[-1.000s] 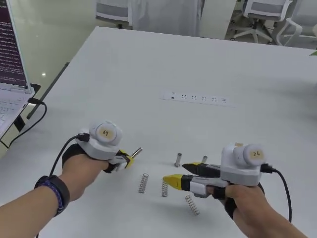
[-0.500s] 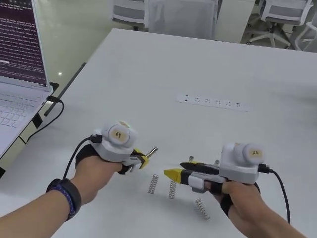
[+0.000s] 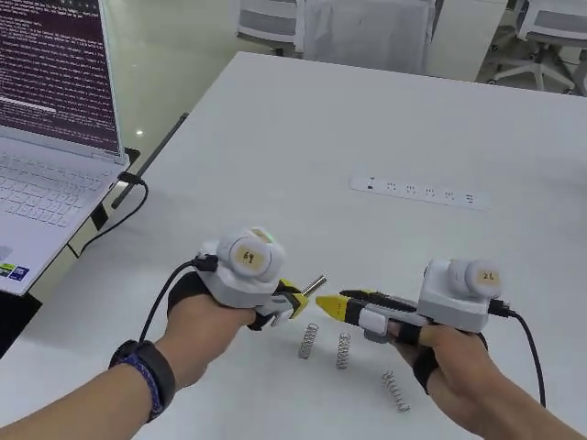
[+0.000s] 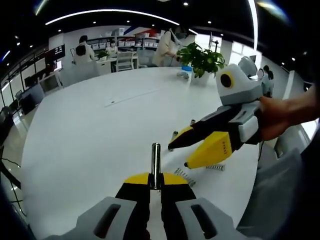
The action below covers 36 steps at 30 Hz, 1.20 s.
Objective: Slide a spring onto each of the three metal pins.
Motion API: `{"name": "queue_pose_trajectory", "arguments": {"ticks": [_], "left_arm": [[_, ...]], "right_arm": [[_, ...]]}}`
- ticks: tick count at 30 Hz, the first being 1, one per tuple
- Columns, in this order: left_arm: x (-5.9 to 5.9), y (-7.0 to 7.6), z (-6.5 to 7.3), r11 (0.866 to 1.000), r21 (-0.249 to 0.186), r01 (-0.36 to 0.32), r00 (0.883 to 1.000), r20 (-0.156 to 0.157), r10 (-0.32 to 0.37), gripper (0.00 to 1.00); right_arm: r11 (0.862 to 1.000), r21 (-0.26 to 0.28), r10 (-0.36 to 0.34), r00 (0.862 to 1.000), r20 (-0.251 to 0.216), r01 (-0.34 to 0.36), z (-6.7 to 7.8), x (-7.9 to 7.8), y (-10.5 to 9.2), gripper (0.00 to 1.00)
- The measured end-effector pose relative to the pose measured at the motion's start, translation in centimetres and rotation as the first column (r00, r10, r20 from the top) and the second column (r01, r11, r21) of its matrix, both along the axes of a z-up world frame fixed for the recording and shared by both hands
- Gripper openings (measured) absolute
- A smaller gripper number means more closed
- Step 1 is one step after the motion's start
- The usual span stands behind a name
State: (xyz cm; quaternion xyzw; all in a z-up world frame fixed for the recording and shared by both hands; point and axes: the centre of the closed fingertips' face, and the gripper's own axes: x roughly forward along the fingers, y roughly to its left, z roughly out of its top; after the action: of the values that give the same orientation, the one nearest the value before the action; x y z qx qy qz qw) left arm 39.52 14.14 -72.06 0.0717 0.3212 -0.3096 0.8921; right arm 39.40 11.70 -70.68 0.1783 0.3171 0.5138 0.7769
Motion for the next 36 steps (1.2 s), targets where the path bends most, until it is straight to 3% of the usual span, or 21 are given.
{"name": "queue_pose_trajectory", "arguments": {"ticks": [12,26,36], "left_arm": [[-0.9,-2.3,0.5,0.999,-0.008,0.046,0.999,0.018,-0.045,0.0],[-0.8,-2.4,1.0,0.998,-0.008,0.064,0.997,0.037,-0.064,0.0],[-0.8,-2.5,1.4,0.997,-0.012,0.07,0.996,0.056,-0.069,0.0]], "right_arm": [[1.0,0.024,-0.015,1.0,-0.022,0.016,0.2,0.4,0.5,0.29],[0.998,0.044,-0.039,0.998,-0.045,0.041,0.6,0.9,0.2,0.16],[0.996,0.078,-0.046,0.998,-0.053,0.05,1.6,1.0,0.2,0.08]]}}
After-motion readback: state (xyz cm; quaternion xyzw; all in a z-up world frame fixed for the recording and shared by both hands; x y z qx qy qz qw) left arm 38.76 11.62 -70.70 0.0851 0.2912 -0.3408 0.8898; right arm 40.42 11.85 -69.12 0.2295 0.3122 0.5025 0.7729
